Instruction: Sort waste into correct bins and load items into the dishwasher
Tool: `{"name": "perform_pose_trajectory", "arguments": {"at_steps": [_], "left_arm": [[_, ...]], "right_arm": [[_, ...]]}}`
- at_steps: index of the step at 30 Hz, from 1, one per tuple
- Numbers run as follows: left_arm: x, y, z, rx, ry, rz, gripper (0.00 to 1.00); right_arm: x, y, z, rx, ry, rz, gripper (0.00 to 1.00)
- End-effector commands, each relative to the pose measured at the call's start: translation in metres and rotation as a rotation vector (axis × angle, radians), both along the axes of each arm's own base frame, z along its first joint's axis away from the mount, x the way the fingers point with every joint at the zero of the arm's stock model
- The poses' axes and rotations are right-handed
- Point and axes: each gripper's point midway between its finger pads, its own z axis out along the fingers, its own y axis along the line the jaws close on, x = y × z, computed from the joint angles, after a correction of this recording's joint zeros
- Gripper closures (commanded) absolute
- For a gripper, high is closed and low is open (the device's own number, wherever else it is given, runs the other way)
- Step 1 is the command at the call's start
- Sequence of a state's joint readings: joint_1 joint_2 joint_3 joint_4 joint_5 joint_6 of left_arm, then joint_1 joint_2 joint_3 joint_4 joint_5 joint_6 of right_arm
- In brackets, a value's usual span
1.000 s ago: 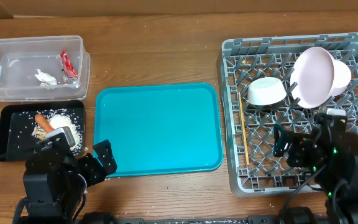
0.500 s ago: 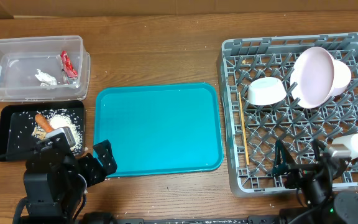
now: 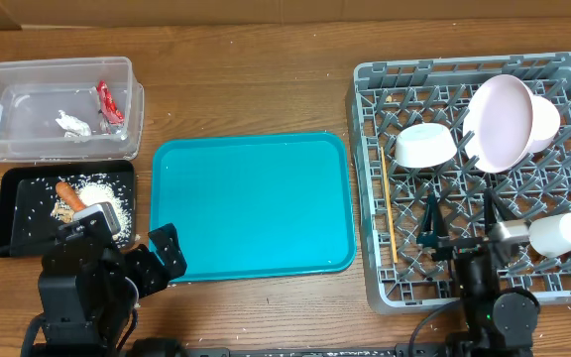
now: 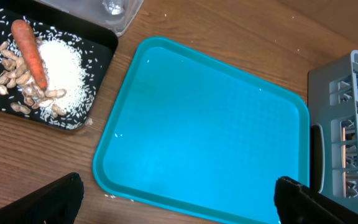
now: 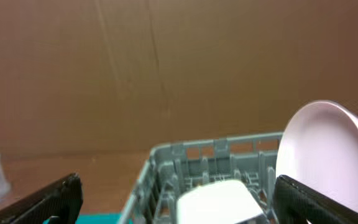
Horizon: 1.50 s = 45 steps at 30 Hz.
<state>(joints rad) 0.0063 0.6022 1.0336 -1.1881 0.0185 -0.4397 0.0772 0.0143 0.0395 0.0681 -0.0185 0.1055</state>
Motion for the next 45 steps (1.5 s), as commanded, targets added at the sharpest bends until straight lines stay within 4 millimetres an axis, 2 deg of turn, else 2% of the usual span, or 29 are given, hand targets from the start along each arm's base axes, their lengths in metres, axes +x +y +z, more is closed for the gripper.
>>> {"name": "perform_pose_trajectory", "arguments": {"at_steps": [1, 8, 39, 45], "left_arm": [[-0.001, 0.002, 0.001, 0.000, -0.009, 0.014, 0.00], [-0.001, 0.002, 0.001, 0.000, -0.009, 0.014, 0.00], [-0.001, 0.002, 0.002, 0.000, -0.009, 0.014, 0.00], [-0.010, 0.005, -0.004, 0.009, 0.020, 0.027, 0.00]], "right_arm": [[0.002, 0.000, -0.013, -0.105, 0.009, -0.014, 0.00], [0.004, -0.001, -0.051, -0.122, 0.162, -0.010, 0.00], [0.004, -0.001, -0.050, -0.122, 0.159, -0.011, 0.00], [0.004, -0.001, -0.050, -0.122, 0.159, -0.012, 0.00]]}}
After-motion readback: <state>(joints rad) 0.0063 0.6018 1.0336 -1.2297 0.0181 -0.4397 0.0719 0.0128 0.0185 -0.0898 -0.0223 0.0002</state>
